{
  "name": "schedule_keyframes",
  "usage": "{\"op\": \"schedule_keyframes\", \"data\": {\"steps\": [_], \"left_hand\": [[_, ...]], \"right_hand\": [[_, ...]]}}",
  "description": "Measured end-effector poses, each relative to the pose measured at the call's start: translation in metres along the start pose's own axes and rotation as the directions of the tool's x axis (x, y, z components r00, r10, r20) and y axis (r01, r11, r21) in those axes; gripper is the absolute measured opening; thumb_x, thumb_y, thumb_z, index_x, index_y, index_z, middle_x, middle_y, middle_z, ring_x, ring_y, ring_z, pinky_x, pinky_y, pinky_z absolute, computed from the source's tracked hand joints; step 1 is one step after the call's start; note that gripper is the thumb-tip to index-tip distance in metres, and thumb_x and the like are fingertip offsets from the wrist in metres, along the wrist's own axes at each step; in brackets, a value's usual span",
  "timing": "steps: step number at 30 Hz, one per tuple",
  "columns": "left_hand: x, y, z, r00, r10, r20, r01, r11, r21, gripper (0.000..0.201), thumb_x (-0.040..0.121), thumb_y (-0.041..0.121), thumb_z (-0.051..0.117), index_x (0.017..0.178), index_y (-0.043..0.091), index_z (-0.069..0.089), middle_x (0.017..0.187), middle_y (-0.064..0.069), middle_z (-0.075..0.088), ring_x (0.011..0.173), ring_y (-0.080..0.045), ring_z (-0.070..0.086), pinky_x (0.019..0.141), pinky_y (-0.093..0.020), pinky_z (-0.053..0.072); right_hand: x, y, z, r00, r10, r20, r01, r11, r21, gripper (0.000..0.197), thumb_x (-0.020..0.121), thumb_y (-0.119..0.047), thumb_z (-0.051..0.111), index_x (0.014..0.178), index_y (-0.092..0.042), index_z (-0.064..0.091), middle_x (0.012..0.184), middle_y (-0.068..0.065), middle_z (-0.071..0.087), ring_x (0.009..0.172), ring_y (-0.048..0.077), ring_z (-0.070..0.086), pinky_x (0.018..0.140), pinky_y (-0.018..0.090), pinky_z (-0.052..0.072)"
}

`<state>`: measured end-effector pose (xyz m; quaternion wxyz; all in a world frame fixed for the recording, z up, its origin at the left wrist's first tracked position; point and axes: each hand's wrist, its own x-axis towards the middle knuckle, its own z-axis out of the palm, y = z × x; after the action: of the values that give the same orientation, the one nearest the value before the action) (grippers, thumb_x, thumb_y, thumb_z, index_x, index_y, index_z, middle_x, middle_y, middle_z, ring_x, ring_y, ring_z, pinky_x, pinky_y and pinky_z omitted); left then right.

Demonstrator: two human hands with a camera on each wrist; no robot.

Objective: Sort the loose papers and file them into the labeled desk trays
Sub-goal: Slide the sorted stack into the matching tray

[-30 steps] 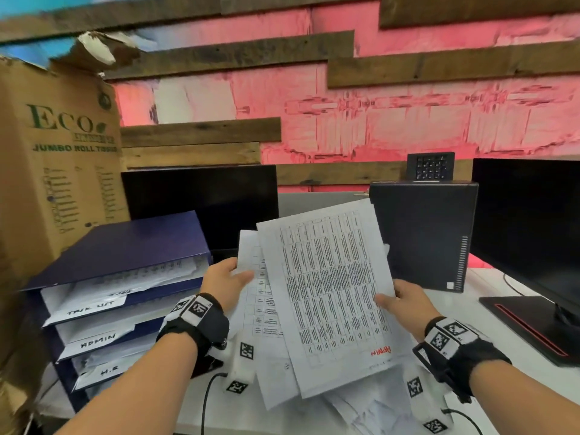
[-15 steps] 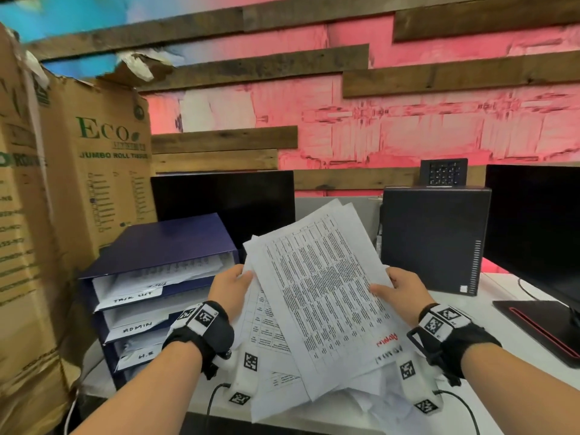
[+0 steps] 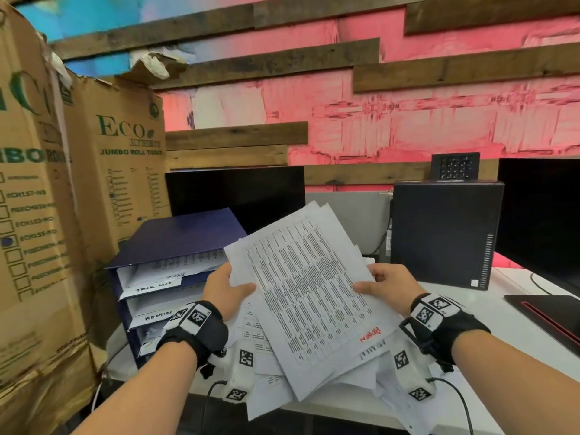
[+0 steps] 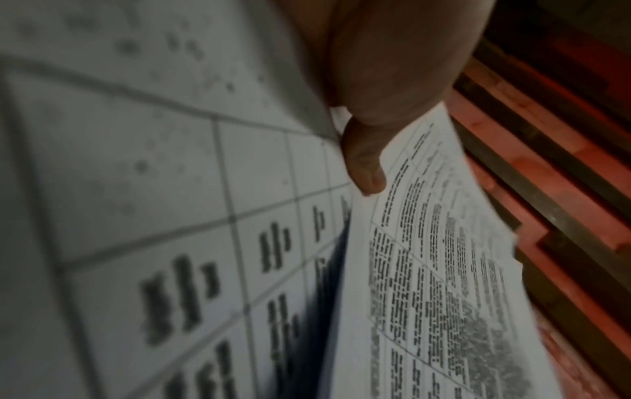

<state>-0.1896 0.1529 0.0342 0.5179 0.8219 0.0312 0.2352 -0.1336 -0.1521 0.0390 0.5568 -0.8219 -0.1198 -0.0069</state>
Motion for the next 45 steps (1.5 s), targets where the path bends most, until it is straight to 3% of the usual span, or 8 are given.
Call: {"op": "schedule_keyframes", "data": {"steps": [6,12,16,22,33,36,39,45], "left_hand": [[0.003,-0.018,-0.01,0.983,-0.086,-0.163,0.055,0.981,-0.187,0.026,0.086,-0.001,0.064,0.108,0.012,0.062,0.105,-0.001,0.064,0.099,-0.024,0.063,0.091,-0.038,0.05],[0.006,-0.03,-0.004,0.934,-0.219,-0.284,0.116,0.934,-0.338,0.017,0.088,0.006,0.065,0.104,0.009,0.059,0.106,-0.006,0.064,0.096,-0.025,0.061,0.09,-0.04,0.049],[0.005,-0.028,0.006,0.931,-0.253,-0.263,0.136,0.909,-0.394,0.027,0.089,0.005,0.062,0.116,0.005,0.058,0.11,-0.006,0.063,0.103,-0.027,0.06,0.096,-0.044,0.048],[-0.001,-0.019,0.017,0.937,-0.28,-0.207,0.164,0.879,-0.448,0.023,0.086,0.003,0.065,0.108,0.01,0.061,0.103,-0.006,0.067,0.093,-0.026,0.066,0.084,-0.04,0.053],[-0.002,-0.014,0.015,0.963,-0.129,-0.238,0.027,0.921,-0.388,0.034,0.078,0.003,0.072,0.104,0.023,0.066,0.105,0.004,0.07,0.096,-0.016,0.067,0.088,-0.036,0.053],[-0.001,-0.014,0.01,0.936,-0.195,-0.295,0.134,0.968,-0.213,0.027,0.077,0.007,0.071,0.101,0.019,0.067,0.098,-0.001,0.07,0.09,-0.022,0.067,0.084,-0.038,0.056],[0.002,-0.021,0.005,0.926,-0.312,-0.213,0.3,0.95,-0.087,0.021,0.076,0.011,0.074,0.095,0.011,0.064,0.094,-0.009,0.068,0.085,-0.028,0.067,0.077,-0.042,0.058],[0.003,-0.032,0.014,0.942,-0.333,-0.049,0.334,0.942,0.024,0.021,0.094,0.011,0.052,0.108,-0.001,0.062,0.102,-0.018,0.066,0.081,-0.027,0.058,0.073,-0.029,0.046]], "right_hand": [[0.006,0.024,0.002,0.993,0.117,-0.029,-0.102,0.943,0.318,0.06,0.078,-0.012,0.076,0.128,-0.014,0.043,0.116,0.012,0.063,0.095,0.032,0.068,0.082,0.048,0.055],[-0.011,0.03,0.011,0.973,0.147,0.178,-0.197,0.93,0.311,0.025,0.088,-0.009,0.064,0.112,-0.011,0.06,0.105,0.013,0.071,0.096,0.036,0.068,0.085,0.055,0.053],[-0.008,0.02,0.02,0.978,0.153,0.139,-0.203,0.841,0.501,0.027,0.093,-0.003,0.054,0.118,-0.012,0.056,0.115,0.017,0.066,0.106,0.042,0.062,0.085,0.056,0.052],[-0.007,0.007,0.022,0.99,0.127,-0.063,-0.085,0.89,0.447,0.031,0.089,0.01,0.052,0.111,-0.01,0.06,0.106,0.01,0.069,0.094,0.03,0.068,0.073,0.046,0.058],[-0.001,0.024,0.014,0.972,0.221,-0.076,-0.167,0.885,0.435,0.031,0.086,0.012,0.054,0.107,-0.009,0.062,0.109,0.013,0.069,0.098,0.035,0.066,0.079,0.056,0.054],[-0.001,0.028,0.004,0.963,0.258,-0.072,-0.21,0.895,0.394,0.029,0.087,0.012,0.053,0.108,-0.005,0.061,0.107,0.016,0.068,0.097,0.037,0.066,0.081,0.058,0.052],[-0.002,0.037,-0.008,0.955,0.278,-0.098,-0.234,0.918,0.321,0.026,0.085,0.007,0.059,0.109,-0.002,0.061,0.101,0.018,0.069,0.094,0.039,0.067,0.079,0.06,0.052],[-0.007,0.056,-0.021,0.933,0.337,-0.129,-0.287,0.909,0.303,0.021,0.088,0.006,0.056,0.101,-0.009,0.063,0.107,0.016,0.068,0.098,0.038,0.065,0.085,0.059,0.051]]}}
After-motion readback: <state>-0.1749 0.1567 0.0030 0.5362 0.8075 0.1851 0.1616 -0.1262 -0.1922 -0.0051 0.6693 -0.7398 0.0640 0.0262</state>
